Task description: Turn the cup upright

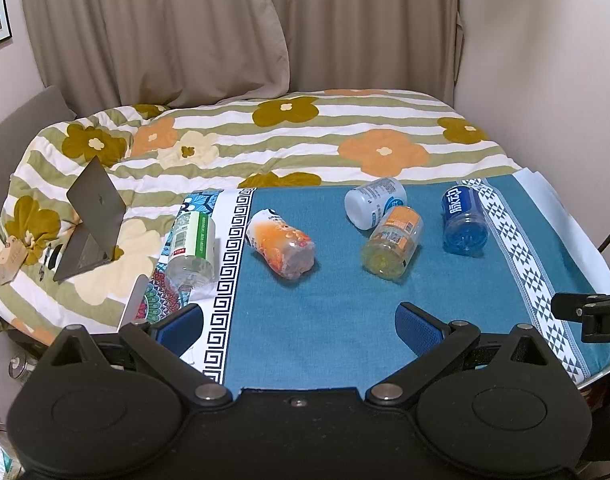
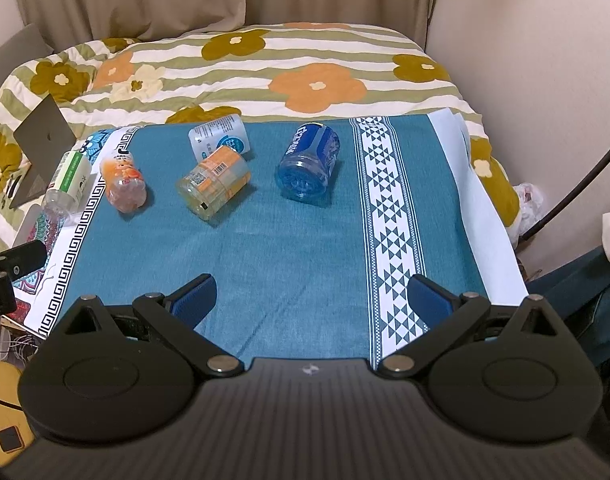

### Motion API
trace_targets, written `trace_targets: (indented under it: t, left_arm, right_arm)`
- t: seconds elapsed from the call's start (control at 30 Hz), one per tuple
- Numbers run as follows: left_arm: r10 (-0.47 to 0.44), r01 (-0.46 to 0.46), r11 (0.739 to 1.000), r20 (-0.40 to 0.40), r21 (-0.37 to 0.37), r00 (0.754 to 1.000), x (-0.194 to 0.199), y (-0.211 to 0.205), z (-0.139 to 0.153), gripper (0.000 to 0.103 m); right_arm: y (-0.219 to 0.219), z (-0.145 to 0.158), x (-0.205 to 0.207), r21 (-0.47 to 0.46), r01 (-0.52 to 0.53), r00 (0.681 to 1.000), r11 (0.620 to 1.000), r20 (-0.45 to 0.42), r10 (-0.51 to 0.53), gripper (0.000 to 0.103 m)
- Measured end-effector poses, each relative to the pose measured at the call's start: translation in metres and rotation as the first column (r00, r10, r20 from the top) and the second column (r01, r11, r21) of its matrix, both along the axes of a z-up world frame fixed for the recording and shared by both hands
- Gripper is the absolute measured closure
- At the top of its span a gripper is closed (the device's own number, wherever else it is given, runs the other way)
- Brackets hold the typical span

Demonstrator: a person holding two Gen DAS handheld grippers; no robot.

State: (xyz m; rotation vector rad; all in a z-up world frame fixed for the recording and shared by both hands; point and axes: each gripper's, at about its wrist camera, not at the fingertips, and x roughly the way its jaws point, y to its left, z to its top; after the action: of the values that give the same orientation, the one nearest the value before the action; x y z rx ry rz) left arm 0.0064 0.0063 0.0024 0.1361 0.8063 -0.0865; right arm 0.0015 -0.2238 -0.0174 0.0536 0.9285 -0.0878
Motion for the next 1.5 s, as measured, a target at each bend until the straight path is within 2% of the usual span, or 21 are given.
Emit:
trace_targets:
  t: [1.5]
  left_arm:
    - [0.02,-0.02,1.0,0.016,0.007,1.0,-0.0064,0.003,0.0032,0.0]
  right_arm:
    - [0.0063,0.0058,-0.0057,0.002,0.003,1.0,1.0,0.014,-0.003,0.0]
